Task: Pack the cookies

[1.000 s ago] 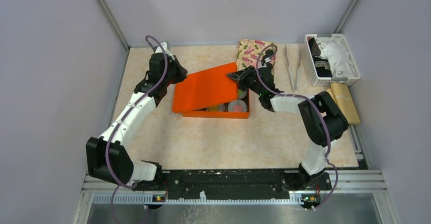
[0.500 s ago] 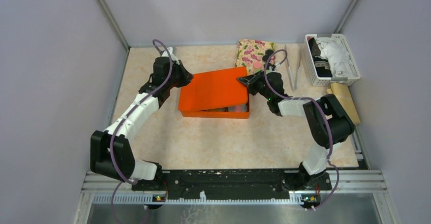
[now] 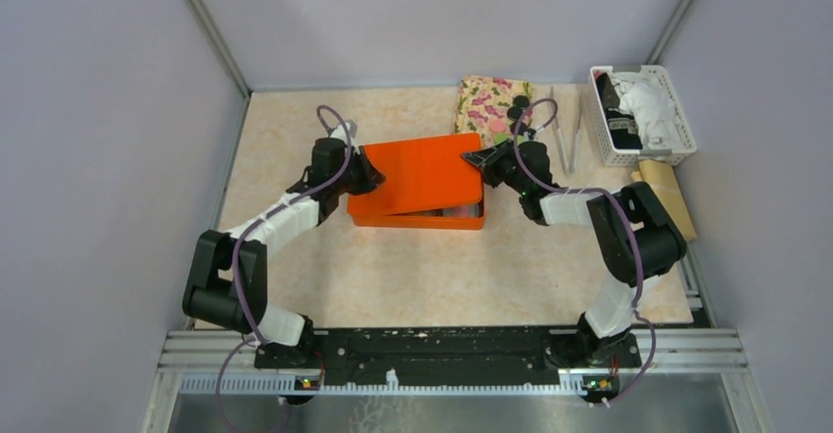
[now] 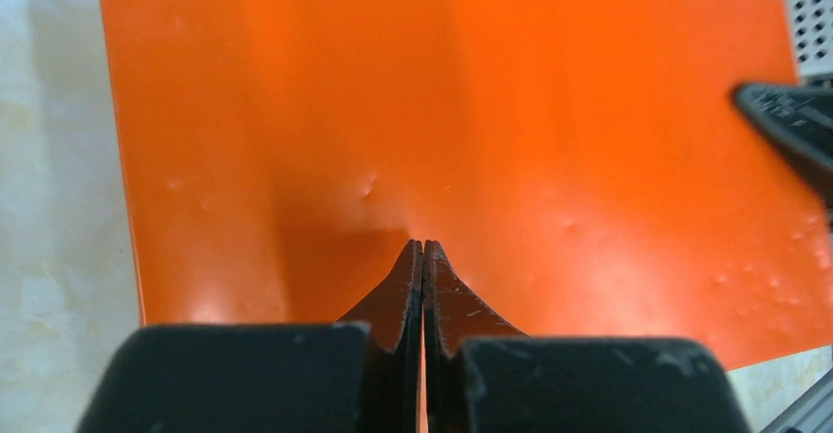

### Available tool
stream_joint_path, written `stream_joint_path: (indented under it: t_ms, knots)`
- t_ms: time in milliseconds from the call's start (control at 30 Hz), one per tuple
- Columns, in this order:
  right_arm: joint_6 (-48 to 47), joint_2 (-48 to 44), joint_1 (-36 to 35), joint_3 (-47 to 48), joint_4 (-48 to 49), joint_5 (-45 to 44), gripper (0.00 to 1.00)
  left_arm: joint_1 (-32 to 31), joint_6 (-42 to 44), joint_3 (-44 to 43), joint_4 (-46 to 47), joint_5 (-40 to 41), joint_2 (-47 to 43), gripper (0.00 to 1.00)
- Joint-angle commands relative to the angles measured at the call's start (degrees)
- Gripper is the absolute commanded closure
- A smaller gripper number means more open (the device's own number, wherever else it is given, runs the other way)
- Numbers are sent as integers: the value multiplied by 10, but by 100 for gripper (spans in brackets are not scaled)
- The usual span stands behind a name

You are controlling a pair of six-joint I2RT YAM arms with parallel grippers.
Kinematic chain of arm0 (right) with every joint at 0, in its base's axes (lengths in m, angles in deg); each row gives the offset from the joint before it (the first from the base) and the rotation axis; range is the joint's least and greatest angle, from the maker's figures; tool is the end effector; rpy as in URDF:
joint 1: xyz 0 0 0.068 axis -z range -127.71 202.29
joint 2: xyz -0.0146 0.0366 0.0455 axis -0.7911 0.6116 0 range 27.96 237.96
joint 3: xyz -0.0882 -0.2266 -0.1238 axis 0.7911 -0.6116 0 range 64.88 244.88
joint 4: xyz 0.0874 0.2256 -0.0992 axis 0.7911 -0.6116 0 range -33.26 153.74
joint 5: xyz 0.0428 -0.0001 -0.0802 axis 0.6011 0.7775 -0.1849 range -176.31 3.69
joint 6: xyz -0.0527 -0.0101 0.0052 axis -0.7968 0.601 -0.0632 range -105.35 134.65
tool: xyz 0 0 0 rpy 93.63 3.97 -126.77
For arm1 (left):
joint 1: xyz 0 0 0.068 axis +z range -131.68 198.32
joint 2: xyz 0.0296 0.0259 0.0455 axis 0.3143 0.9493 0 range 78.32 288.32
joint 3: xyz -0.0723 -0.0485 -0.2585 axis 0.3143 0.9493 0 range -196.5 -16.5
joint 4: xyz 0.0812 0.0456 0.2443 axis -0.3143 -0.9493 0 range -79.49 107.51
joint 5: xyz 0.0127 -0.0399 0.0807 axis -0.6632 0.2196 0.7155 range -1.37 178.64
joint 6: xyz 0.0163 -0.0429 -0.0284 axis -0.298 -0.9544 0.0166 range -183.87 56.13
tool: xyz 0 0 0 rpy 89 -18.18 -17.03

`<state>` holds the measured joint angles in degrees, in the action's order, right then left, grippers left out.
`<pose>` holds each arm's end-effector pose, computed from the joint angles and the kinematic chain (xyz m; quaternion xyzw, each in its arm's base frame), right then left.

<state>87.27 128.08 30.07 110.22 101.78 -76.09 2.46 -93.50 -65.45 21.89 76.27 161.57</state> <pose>0.3319 0.1424 0.1765 0.2921 0.7459 0.4860 0.3495 0.3052 -0.0945 0.2329 -0.0496 0.8609 -0.2784 0.4230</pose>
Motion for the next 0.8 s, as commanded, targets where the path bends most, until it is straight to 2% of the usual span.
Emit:
stream_joint_path:
  t_ms: [0, 367, 400, 533, 633, 767]
  knots:
    - [-38, 2, 18, -9, -49, -35, 100, -7, 0, 28, 77, -22, 13, 100]
    - [-30, 3, 27, -9, -87, -49, 99, -13, -16, 60, 120, -50, 59, 100]
    - [-30, 1, 27, -9, -88, -49, 94, -13, -18, 61, 122, -53, 64, 100]
    - [-28, -4, 27, -9, -89, -49, 63, -15, -20, 59, 131, -63, 79, 100]
    - [-27, -10, 28, -9, -88, -49, 47, -16, -21, 60, 137, -70, 86, 100]
    - [-35, -23, 28, -2, -107, -56, 37, -17, -25, 59, 144, -79, 92, 100]
